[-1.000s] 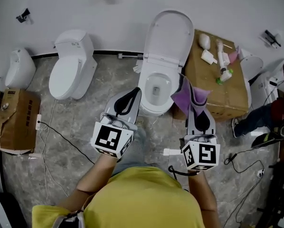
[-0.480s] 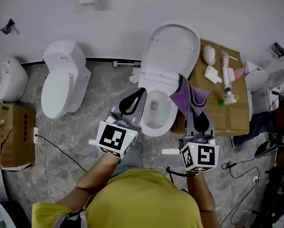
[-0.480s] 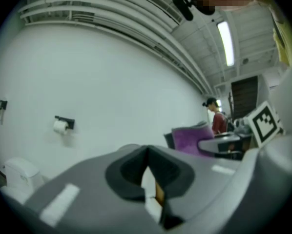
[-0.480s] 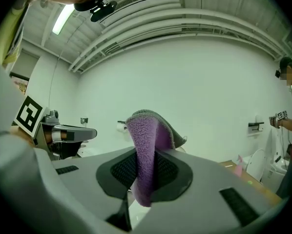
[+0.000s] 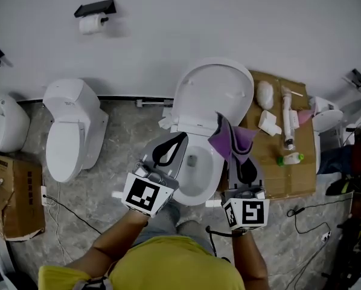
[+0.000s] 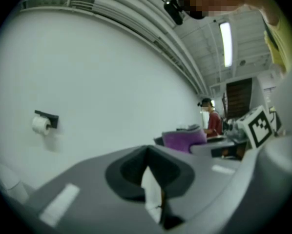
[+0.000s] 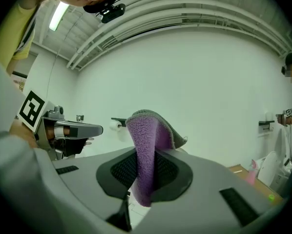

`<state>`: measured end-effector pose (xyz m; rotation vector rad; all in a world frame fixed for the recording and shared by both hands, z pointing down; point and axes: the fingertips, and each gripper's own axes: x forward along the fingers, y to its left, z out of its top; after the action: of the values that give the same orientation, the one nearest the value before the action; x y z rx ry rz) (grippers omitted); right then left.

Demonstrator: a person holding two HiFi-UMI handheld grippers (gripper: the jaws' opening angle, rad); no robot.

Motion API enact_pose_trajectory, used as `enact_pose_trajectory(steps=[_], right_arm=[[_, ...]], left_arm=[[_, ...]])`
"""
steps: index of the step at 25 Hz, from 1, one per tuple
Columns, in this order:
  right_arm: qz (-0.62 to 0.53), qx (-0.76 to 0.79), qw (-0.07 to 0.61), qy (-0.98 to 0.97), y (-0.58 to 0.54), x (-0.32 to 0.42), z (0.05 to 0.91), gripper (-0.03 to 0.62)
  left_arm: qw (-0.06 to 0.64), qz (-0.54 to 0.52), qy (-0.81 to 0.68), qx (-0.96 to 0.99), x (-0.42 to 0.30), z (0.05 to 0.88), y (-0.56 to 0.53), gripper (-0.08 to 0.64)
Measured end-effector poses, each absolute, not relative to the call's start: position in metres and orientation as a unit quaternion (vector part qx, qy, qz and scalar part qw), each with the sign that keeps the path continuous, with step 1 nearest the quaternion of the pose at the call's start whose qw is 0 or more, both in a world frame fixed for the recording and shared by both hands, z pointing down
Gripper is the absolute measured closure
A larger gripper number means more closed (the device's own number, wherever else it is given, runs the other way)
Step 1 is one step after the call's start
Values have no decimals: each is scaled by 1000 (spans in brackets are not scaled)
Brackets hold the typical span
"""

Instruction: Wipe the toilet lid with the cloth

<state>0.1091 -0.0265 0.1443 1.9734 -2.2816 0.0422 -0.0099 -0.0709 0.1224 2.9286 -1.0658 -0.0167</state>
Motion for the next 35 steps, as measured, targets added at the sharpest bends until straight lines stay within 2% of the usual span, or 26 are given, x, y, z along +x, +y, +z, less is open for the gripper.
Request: enact_pose_trajectory(steps=[9,17,25,30,35], right_arm=[[-16,574,99,-812,-109,111,182,551],[-51,502,72,-860,-190,102,215,551],[-78,427,85,-897,-254,93,263,551],[-94,438,104,-888,-295,99,277,551],[-62,513,95,-851,-328,124,290,551]], left_arm=[[10,-7,-295,955,19,147,-109,560],[-2,0,-260,966,46,195,-132,560],[3,-1,-276,961,60,241,-166,560],[0,-3,-287,958,60,253,-184,560],[9,-8,-304,952,59,257,-199,560]])
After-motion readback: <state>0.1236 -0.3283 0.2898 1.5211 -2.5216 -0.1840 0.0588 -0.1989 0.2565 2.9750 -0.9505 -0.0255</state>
